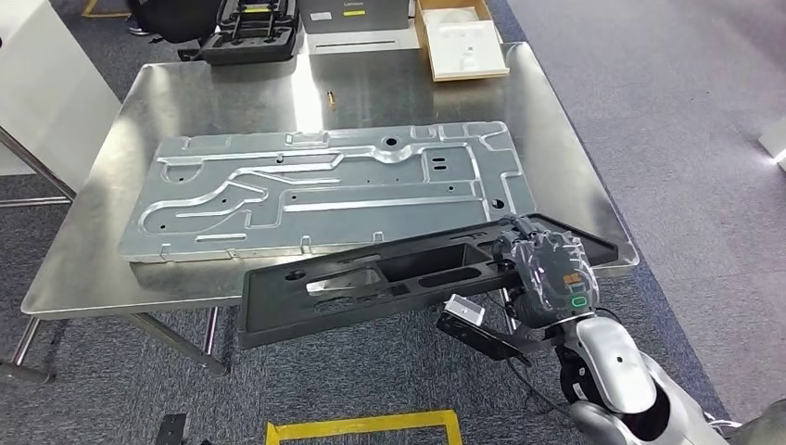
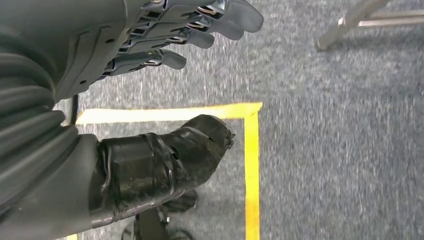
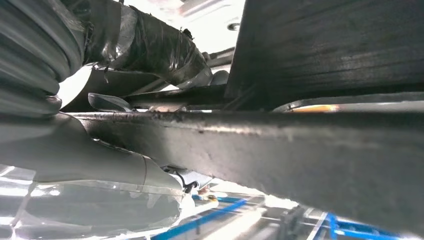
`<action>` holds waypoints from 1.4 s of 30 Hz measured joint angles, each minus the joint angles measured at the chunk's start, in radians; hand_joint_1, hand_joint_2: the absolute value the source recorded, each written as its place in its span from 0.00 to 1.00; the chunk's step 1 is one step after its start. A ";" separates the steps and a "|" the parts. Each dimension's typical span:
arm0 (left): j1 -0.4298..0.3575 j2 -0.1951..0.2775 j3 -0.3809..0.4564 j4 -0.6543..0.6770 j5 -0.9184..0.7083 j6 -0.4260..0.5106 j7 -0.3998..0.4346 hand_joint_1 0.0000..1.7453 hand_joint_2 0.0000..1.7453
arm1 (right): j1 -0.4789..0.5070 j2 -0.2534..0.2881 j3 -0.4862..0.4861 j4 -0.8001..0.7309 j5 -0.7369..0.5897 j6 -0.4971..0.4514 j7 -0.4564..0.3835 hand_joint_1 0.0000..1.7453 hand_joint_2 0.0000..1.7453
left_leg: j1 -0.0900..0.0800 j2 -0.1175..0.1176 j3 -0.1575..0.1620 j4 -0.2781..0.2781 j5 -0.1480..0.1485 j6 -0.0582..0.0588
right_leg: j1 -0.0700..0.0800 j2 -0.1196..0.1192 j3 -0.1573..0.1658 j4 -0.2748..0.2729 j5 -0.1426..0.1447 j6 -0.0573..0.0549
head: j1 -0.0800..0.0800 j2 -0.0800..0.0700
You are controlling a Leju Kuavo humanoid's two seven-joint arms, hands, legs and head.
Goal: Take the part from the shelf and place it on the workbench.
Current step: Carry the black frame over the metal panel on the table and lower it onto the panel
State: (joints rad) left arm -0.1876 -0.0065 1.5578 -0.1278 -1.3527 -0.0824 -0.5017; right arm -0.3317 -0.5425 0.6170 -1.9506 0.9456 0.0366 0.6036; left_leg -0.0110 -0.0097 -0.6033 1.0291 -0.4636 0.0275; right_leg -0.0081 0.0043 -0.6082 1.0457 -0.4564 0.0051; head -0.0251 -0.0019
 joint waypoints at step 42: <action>-0.017 0.006 0.002 0.000 -0.030 0.000 0.021 0.00 1.00 | -0.058 0.002 -0.020 0.133 -0.088 -0.036 0.014 1.00 1.00 | 0.016 0.002 -0.072 0.072 0.038 -0.027 | -0.001 0.003 0.044 -0.013 -0.019 -0.020 | -0.003 0.000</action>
State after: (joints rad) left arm -0.2050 -0.0004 1.5595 -0.1278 -1.3829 -0.0824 -0.4811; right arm -0.3901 -0.5409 0.5970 -1.8172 0.8579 0.0006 0.6175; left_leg 0.0054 -0.0075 -0.6752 1.1010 -0.4254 0.0001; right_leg -0.0095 0.0069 -0.5642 1.0329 -0.4756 -0.0147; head -0.0278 -0.0019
